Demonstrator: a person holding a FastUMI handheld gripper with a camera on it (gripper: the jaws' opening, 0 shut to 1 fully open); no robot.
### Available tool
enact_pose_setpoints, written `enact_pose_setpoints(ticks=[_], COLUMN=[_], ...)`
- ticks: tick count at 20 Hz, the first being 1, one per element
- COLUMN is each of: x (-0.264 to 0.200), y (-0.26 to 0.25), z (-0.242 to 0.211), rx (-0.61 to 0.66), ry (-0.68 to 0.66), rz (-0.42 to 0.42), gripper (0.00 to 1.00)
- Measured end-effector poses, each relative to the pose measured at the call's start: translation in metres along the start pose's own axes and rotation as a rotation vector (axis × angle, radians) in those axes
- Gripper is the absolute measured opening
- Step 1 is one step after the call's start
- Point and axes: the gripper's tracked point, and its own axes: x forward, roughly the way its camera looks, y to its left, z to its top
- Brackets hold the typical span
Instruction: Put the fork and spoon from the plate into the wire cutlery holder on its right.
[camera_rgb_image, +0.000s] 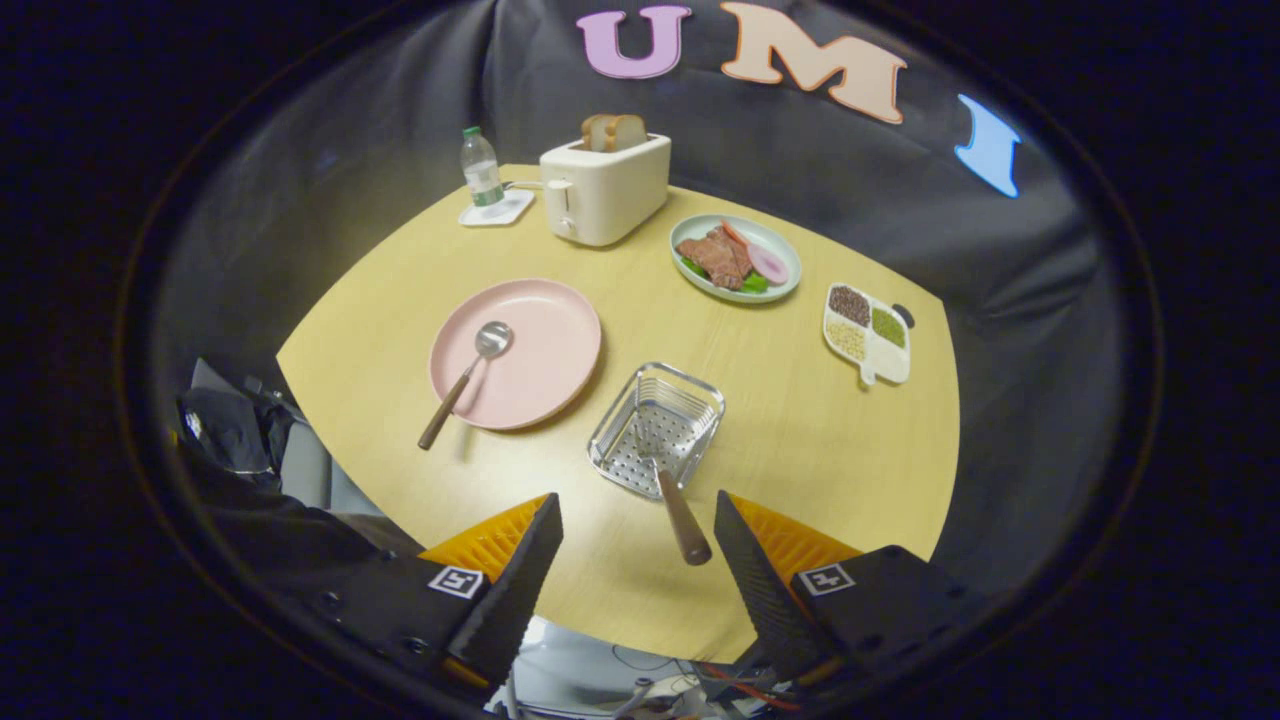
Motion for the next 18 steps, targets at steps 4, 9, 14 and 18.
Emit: enact_pose_setpoints(ticks=[4, 9, 14, 18], x=[-0.013, -0.009, 0.022, 0.050], y=[0.019, 0.056, 0.108, 0.142], z=[0.020, 0.041, 0.042, 0.032], rx=[-0.017, 0.038, 0.108, 0.132], ry=[-0.109, -0.228, -0.268, -0.261], rz=[-0.007, -0.018, 0.009, 0.033], gripper=[0.98, 0.98, 0.98, 0.98])
